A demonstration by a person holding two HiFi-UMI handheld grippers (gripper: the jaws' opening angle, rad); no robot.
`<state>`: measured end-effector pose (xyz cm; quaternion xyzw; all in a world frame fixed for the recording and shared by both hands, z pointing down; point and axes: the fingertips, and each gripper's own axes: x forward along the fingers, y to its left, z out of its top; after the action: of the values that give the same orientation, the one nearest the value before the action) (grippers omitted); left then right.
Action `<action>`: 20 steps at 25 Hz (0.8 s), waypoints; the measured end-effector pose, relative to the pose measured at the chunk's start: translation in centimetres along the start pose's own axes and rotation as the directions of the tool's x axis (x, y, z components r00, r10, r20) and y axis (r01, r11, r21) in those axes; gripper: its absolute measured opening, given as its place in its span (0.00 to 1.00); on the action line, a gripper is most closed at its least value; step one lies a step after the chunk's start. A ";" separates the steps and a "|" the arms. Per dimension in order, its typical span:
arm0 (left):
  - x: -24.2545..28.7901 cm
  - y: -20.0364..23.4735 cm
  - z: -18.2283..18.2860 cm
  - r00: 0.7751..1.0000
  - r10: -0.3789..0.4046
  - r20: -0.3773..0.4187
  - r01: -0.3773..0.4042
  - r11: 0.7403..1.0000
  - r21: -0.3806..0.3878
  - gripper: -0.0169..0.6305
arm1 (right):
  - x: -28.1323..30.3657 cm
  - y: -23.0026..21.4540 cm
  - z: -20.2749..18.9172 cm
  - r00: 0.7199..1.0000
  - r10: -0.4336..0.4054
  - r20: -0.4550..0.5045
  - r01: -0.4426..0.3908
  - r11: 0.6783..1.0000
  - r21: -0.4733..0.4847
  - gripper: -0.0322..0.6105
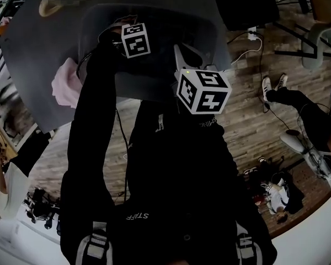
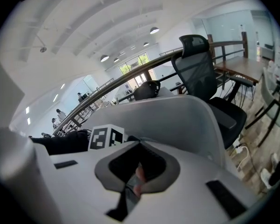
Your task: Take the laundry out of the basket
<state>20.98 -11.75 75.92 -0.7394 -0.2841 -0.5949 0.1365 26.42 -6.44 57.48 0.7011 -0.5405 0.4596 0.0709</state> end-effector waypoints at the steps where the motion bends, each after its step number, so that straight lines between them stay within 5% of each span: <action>1: 0.5 -0.2 -0.2 1.000 -0.021 -0.009 0.020 1.000 -0.012 0.74 | 0.0 0.1 0.0 1.000 0.004 0.002 -0.004 1.000 0.002 0.07; 7: 0.8 -0.9 -0.2 0.997 -0.076 -0.023 0.075 0.997 -0.028 0.74 | -0.4 0.5 0.0 1.000 0.008 0.013 -0.008 1.000 0.007 0.07; 16: -1.2 -1.2 0.1 0.994 -0.106 0.024 0.108 0.978 -0.177 0.27 | -1.2 -0.2 0.7 0.999 0.000 0.033 0.000 1.000 0.004 0.07; 20: -2.3 -1.4 0.4 0.998 -0.058 0.031 0.063 0.981 -0.183 0.21 | -1.9 -0.4 1.2 0.999 0.002 0.047 -0.003 1.000 0.015 0.07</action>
<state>20.17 -11.04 73.42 -0.7474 -0.2522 -0.6129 0.0460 27.45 -5.69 55.64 0.7116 -0.5395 0.4471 0.0525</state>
